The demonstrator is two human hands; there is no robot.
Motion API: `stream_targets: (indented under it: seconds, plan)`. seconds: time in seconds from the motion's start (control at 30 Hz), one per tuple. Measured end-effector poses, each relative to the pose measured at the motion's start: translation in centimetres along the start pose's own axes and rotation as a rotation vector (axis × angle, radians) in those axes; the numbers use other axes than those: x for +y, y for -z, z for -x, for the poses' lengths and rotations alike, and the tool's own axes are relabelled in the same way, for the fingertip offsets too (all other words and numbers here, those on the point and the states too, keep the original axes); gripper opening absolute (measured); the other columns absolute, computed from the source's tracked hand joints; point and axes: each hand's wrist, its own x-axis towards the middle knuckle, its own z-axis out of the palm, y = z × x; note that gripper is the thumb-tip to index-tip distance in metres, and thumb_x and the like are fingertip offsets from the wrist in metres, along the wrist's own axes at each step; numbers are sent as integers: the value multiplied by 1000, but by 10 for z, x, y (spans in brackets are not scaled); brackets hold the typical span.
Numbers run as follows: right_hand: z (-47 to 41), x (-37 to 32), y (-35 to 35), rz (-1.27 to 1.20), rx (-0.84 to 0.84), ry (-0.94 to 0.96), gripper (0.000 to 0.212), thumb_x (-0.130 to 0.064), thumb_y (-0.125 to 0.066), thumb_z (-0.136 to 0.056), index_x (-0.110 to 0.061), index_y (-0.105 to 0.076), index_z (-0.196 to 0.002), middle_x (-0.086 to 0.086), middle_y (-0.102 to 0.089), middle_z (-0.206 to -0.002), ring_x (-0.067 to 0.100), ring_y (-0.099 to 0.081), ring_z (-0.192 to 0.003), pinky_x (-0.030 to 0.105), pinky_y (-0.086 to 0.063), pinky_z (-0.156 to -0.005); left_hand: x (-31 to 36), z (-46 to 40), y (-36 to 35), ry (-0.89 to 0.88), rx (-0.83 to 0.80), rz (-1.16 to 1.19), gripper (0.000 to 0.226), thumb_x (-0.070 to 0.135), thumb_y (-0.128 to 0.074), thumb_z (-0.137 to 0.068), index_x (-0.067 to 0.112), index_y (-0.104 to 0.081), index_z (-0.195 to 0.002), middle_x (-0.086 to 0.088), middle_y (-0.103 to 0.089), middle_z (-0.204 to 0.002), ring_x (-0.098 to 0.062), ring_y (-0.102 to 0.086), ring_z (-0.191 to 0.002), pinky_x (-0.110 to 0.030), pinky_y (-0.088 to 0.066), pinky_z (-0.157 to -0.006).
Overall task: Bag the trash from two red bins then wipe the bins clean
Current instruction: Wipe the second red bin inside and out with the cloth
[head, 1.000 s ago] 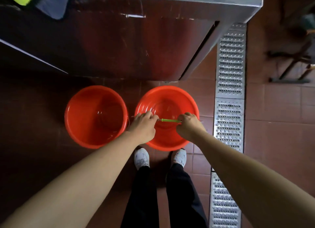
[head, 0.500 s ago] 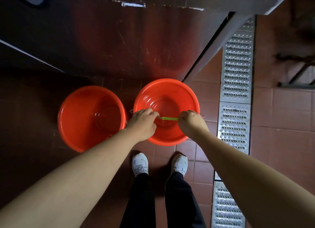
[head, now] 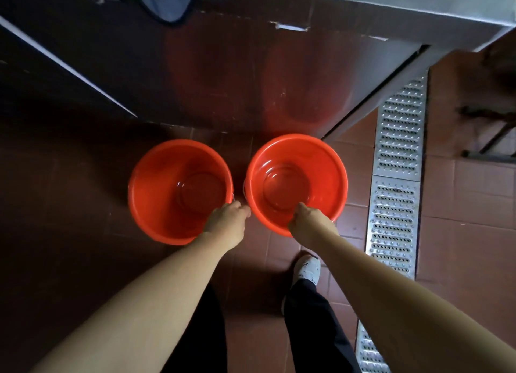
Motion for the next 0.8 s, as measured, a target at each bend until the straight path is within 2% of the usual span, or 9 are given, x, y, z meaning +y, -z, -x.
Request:
stream_targets:
  seconds: [0.17, 0.23, 0.33, 0.4, 0.5, 0.6, 0.7, 0.77, 0.8]
  plan:
    - [-15, -69, -32, -70, 11, -39, 30, -30, -53, -94, -5, -52, -110, 24, -64, -114, 43, -62, -106, 43, -48, -81, -67, 11, 5, 22, 24, 55, 28, 16, -53, -91, 29, -60, -115, -1, -56, -110, -28, -59, -103, -39, -49, -84]
    - [-20, -99, -47, -127, 10, -64, 29, -28, -50, -97, -2, -53, -109, 26, -63, -115, 44, -61, -107, 40, -46, -80, -109, 25, 8, 46, 13, 101, 28, 15, -51, -90, 29, -61, -112, -1, -54, -109, -26, -58, -102, -38, -49, -86]
    - [-25, -146, -67, -293, 22, -147, 31, -26, -44, -101, -2, -61, -106, 24, -66, -112, 42, -62, -105, 36, -44, -78, -184, 47, 13, 155, -26, 234, 27, 13, -47, -91, 26, -64, -108, -3, -57, -112, -26, -59, -104, -35, -48, -90]
    - [-33, -171, -78, -479, 26, -217, 31, -22, -43, -99, -2, -65, -107, 24, -68, -110, 41, -64, -105, 41, -49, -83, -233, 52, 19, 247, 0, 293, 26, 14, -47, -93, 21, -68, -107, -7, -63, -115, -27, -62, -106, -35, -48, -92]
    - [-49, -190, -96, -696, 61, -301, 33, -22, -43, -96, -1, -65, -107, 26, -67, -112, 43, -63, -107, 53, -50, -93, -291, 44, 21, 365, 28, 334, 30, 17, -44, -97, 18, -67, -118, -7, -64, -123, -25, -62, -109, -37, -50, -93]
    - [-68, -195, -121, -773, 86, -380, 34, -27, -41, -96, -4, -63, -109, 27, -65, -117, 43, -61, -112, 54, -47, -98, -330, 25, 11, 447, 66, 444, 34, 21, -44, -98, 19, -61, -127, -9, -61, -124, -23, -64, -96, -41, -55, -83]
    - [-92, -193, -143, -770, 190, -439, 27, -29, -42, -97, -11, -61, -93, 21, -66, -99, 42, -63, -99, 55, -52, -92, -357, 0, -7, 544, 135, 536, 37, 29, -49, -95, 26, -56, -131, -10, -54, -130, -24, -62, -97, -46, -57, -82]
    - [-110, -191, -156, -806, 256, -441, 25, -26, -42, -97, -14, -58, -82, 11, -60, -80, 34, -60, -80, 55, -53, -85, -372, -13, -20, 606, 135, 601, 49, 37, -53, -93, 32, -44, -141, -11, -44, -140, -27, -60, -104, -48, -56, -85]
    - [-120, -190, -164, -825, 279, -429, 25, -25, -42, -97, -13, -60, -84, 7, -58, -77, 27, -57, -73, 55, -54, -83, -378, -20, -27, 622, 130, 645, 58, 40, -55, -91, 34, -36, -145, -10, -39, -145, -29, -58, -112, -49, -53, -90]
